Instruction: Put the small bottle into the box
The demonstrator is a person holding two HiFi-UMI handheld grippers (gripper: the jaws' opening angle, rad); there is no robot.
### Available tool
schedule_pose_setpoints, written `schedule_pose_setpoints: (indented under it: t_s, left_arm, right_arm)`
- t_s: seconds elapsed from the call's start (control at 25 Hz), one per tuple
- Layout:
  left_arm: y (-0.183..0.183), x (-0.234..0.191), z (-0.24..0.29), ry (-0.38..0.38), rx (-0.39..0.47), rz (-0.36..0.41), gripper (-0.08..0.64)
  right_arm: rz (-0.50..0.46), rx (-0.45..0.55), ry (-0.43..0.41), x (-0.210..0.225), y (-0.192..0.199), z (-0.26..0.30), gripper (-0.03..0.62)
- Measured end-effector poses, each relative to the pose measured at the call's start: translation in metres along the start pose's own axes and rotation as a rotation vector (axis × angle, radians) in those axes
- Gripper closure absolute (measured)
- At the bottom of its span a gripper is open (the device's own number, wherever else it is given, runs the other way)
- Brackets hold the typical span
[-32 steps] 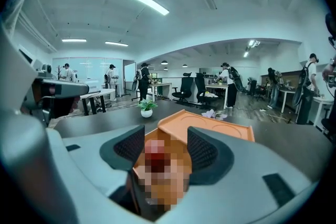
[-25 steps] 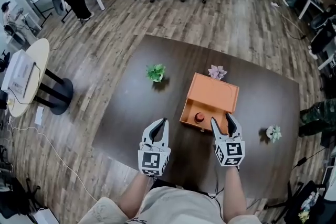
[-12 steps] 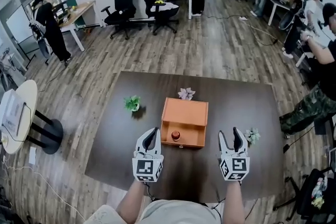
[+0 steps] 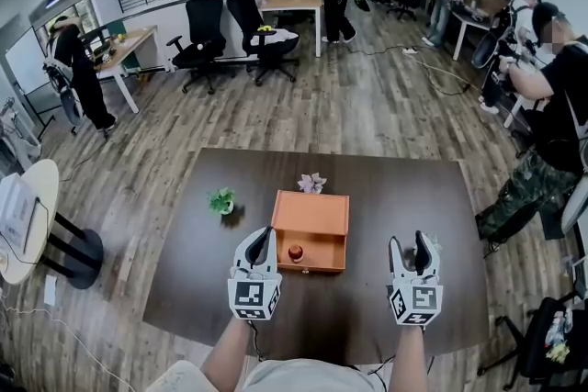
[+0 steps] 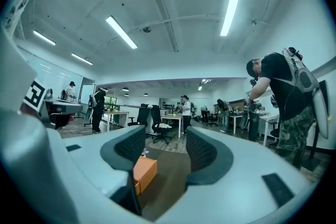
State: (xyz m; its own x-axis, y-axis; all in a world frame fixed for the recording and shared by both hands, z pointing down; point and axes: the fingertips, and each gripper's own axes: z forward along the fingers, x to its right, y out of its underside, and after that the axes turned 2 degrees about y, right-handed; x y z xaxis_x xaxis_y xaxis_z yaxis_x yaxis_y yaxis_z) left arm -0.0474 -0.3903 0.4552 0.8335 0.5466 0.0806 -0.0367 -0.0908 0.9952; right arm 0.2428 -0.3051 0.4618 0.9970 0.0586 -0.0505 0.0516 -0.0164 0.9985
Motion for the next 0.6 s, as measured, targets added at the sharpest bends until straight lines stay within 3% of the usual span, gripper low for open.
schedule_pose_setpoints:
  t_s: [0.36,0.6]
  left_arm:
    - [-0.0024,0.0015,0.0026,0.006,-0.005,0.004,0.557]
    - [-0.0006,0.0022,0.0036,0.007,-0.008,0.003,0.558]
  right_arm:
    - [-0.002,-0.011,-0.006,-0.0008,-0.0005,0.0007,0.354]
    - [0.003,-0.007,0.001,-0.001,-0.0006,0.0001,0.435]
